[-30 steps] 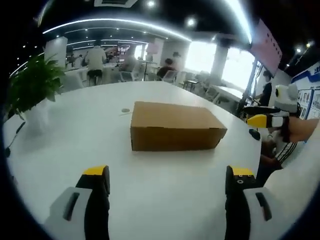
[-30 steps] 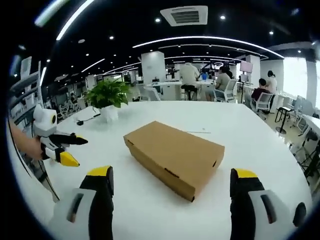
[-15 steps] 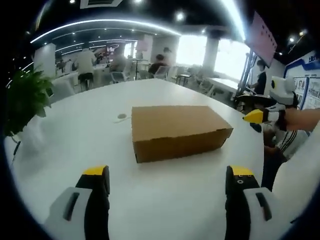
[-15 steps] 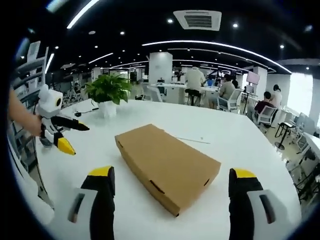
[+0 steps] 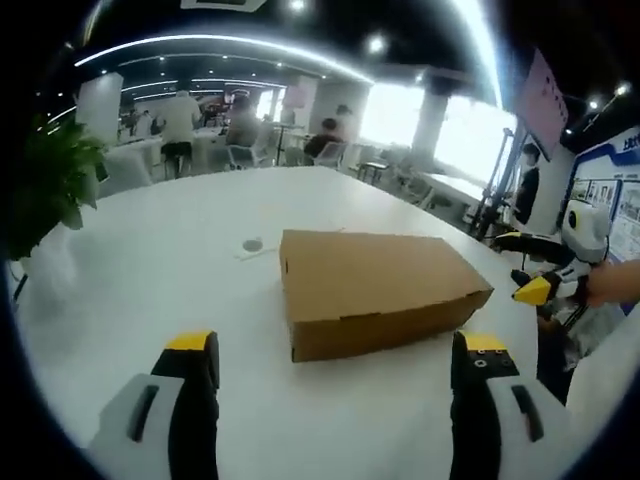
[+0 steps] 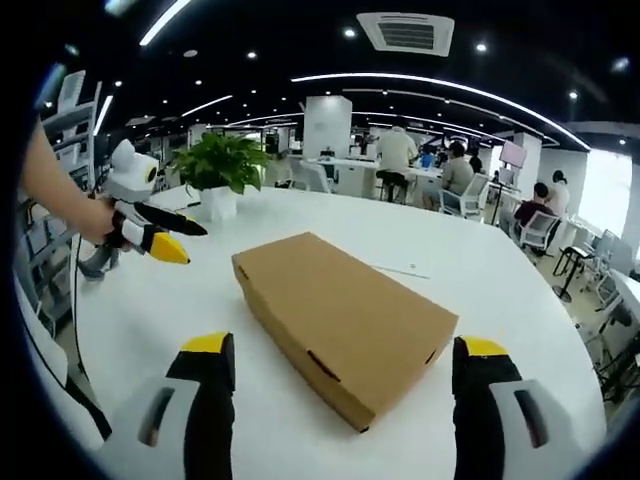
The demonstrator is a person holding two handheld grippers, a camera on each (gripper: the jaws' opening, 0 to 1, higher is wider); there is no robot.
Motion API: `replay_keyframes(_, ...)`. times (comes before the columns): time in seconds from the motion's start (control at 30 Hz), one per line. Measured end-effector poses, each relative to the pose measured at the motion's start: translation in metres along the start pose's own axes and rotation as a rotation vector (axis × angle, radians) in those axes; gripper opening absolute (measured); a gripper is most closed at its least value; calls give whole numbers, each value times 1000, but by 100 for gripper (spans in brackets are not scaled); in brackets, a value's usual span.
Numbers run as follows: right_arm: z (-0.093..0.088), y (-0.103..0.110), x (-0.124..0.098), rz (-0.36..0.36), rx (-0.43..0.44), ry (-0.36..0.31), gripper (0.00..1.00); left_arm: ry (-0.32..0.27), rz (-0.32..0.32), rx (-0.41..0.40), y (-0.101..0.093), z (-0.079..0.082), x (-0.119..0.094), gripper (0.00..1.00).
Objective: Operate the shoe box by opening the lid, removing the specified soft item, and placing it in the target area until the item is outside and the box remains undamaged.
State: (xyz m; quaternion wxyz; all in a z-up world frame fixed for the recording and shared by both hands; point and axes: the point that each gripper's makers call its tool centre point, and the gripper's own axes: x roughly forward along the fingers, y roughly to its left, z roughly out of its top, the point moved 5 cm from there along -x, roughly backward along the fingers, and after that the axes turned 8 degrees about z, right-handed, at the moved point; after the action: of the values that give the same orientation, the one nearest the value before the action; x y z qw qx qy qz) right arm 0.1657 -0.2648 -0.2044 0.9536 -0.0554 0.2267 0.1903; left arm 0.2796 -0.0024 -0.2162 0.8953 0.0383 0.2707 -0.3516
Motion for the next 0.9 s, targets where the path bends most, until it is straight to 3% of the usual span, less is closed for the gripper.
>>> replay_keyframes(0.2, 2, -5, 3, 34, -50, 30, 92, 32, -10, 26, 1, 6, 4, 99)
replay_keyframes(0.27, 3, -9, 1, 27, -33, 47, 94, 64, -20, 59, 2, 4, 5, 99)
replay_keyframes(0.3, 1, -10, 0, 27, 16, 75, 94, 80, -20, 76, 4, 3, 5, 99)
replay_keyframes(0.33, 3, -11, 0, 31, 16, 60, 93, 90, -20, 79, 5, 3, 6, 99)
replay_keyframes(0.4, 6, -11, -1, 14, -4, 28, 92, 122, -17, 55, 7, 2, 7, 99)
replay_keyframes(0.47, 0, -9, -2, 6, 23, 69, 93, 163, -39, -10, 10, 1, 7, 99)
replay_keyframes(0.5, -3, -9, -2, 6, 42, 91, 94, 143, -43, -3, 14, 4, 8, 99)
replay_keyframes(0.57, -3, -15, -5, -35, 48, 64, 92, 121, -56, 28, 16, 9, 6, 99)
replay_keyframes(0.6, -3, -24, -11, -119, 95, 16, 88, 137, -67, 92, 17, 10, 6, 99)
replay_keyframes(0.63, -3, -26, -13, -139, 148, -28, 85, 154, -77, 134, 18, 10, 6, 99)
replay_keyframes(0.67, -3, -24, -14, -104, 164, -72, 83, 174, -88, 177, 18, 9, 7, 99)
replay_keyframes(0.77, -14, -24, -12, -99, 37, 26, 81, 177, -124, 271, 15, 8, 10, 96)
replay_keyframes(0.83, -14, -19, -7, -97, 114, 12, 82, 166, -137, 342, 11, 5, 12, 91)
replay_keyframes(0.9, -10, -11, -3, -63, 139, -22, 85, 211, -135, 318, 7, -3, 17, 97)
